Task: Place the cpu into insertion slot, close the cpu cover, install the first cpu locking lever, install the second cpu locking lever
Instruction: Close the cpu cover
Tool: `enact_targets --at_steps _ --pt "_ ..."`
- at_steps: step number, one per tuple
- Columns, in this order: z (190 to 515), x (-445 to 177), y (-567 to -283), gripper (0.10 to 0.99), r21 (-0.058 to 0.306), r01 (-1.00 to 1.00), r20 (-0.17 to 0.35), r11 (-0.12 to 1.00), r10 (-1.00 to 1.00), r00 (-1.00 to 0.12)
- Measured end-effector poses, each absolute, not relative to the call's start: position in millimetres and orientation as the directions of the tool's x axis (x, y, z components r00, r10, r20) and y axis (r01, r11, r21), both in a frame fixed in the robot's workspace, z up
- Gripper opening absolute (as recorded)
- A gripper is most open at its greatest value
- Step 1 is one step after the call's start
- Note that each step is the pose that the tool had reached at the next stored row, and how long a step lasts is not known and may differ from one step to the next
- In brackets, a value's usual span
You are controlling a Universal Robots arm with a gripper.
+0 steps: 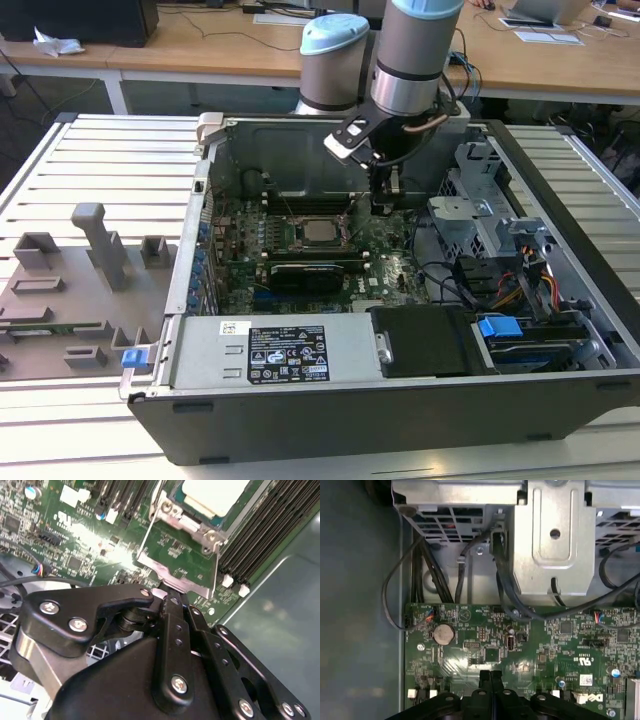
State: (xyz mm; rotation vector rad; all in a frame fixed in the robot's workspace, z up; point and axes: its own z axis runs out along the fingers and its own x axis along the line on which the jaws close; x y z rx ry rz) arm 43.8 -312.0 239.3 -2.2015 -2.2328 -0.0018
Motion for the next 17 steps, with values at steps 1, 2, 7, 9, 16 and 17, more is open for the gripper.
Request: enact_targets --at_steps 1,2,7,9,16,17 --pt "239.3 41.4 -312.0 0.106 -0.003 1.000 0.005 0.014 1.000 -0.014" --pt "239.2 40.4 -312.0 0.106 -0.003 1.000 0.005 0.014 1.000 -0.014" --pt "239.1 34.6 -312.0 0.106 -0.003 1.000 0.005 0.014 1.000 -0.014" --pt "239.0 31.9 -312.0 0.106 -0.003 1.000 0.005 0.014 1.000 -0.014" --pt "238.7 27.8 -312.0 0.106 -0.003 1.000 0.005 0.014 1.000 -0.014" --pt "238.6 27.4 -312.0 0.106 -0.003 1.000 0.005 0.014 1.000 -0.014"
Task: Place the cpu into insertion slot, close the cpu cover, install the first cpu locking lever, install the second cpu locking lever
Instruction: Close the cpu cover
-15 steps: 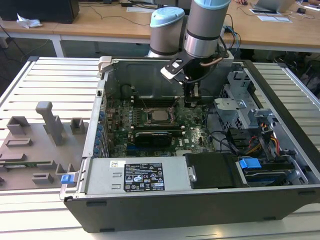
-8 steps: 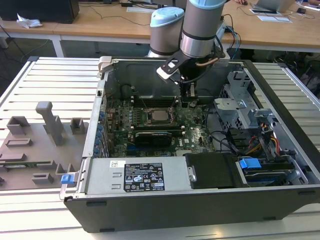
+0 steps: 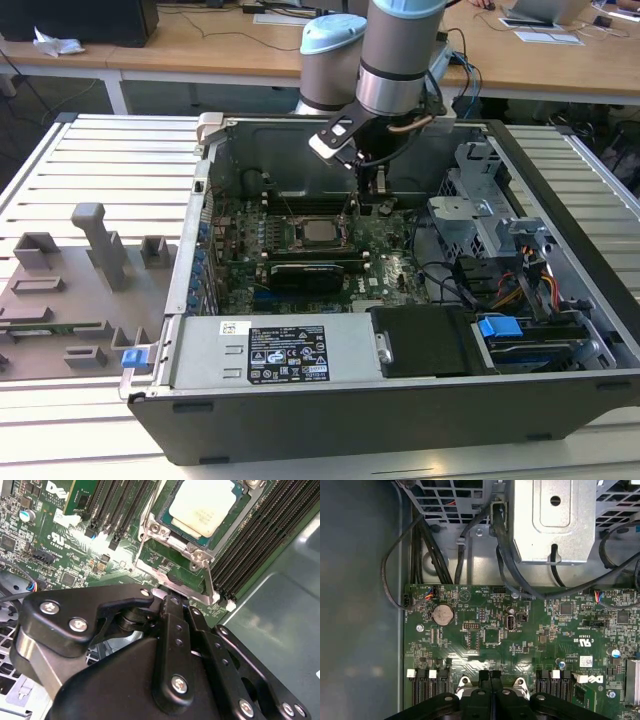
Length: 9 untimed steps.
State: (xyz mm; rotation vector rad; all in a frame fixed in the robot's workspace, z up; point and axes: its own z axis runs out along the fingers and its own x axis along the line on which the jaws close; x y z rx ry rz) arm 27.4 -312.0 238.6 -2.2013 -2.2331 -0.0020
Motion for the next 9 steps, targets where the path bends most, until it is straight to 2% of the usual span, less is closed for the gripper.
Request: enact_targets --at_steps 9 --pt "238.1 24.6 -312.0 0.106 -0.003 1.000 0.005 0.014 1.000 -0.014"
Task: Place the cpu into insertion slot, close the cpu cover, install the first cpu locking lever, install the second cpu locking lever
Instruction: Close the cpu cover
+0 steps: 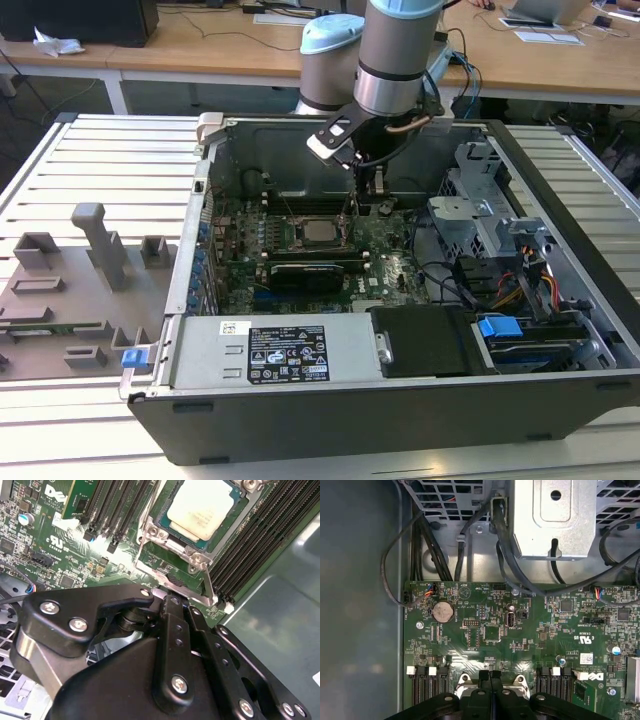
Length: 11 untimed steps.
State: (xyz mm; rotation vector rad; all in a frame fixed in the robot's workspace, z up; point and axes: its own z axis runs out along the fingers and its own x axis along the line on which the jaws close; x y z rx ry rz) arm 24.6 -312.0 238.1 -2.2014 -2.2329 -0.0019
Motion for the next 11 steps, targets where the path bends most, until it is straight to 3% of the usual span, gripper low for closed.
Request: enact_targets --at_steps 11 --pt "237.4 17.0 -312.0 0.106 -0.003 1.000 0.005 0.014 1.000 -0.014"
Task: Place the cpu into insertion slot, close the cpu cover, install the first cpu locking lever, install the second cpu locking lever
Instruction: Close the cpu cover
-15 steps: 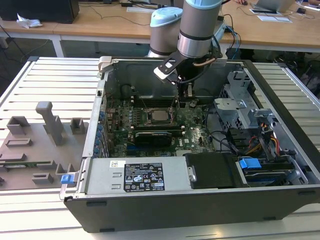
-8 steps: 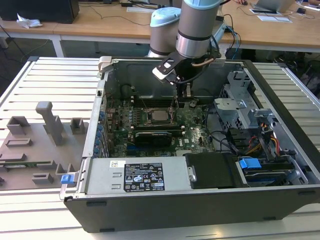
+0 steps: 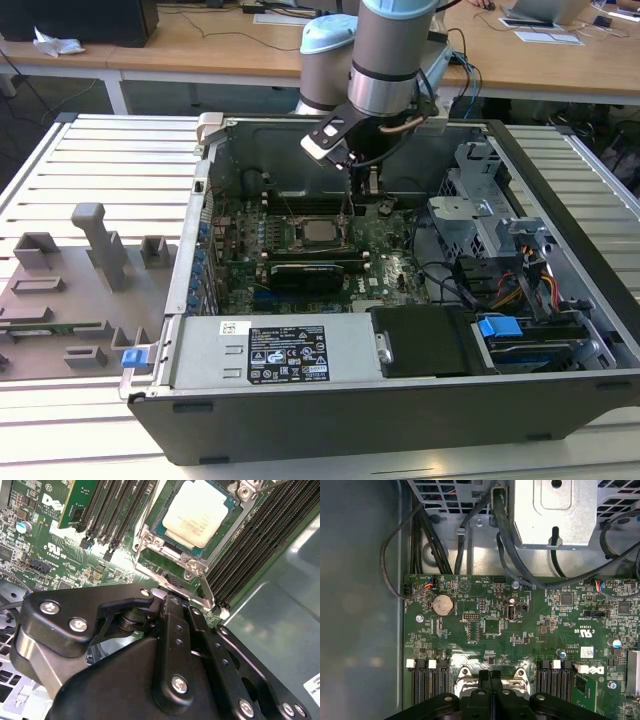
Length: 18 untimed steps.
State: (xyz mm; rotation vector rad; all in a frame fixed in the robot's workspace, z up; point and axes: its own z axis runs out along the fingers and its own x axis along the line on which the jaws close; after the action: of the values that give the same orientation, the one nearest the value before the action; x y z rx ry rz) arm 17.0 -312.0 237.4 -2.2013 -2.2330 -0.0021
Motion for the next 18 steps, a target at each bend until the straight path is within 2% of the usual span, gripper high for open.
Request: enact_targets --at_steps 18 --pt "236.7 4.9 -312.0 0.106 -0.003 1.000 0.005 0.014 1.000 -0.014"
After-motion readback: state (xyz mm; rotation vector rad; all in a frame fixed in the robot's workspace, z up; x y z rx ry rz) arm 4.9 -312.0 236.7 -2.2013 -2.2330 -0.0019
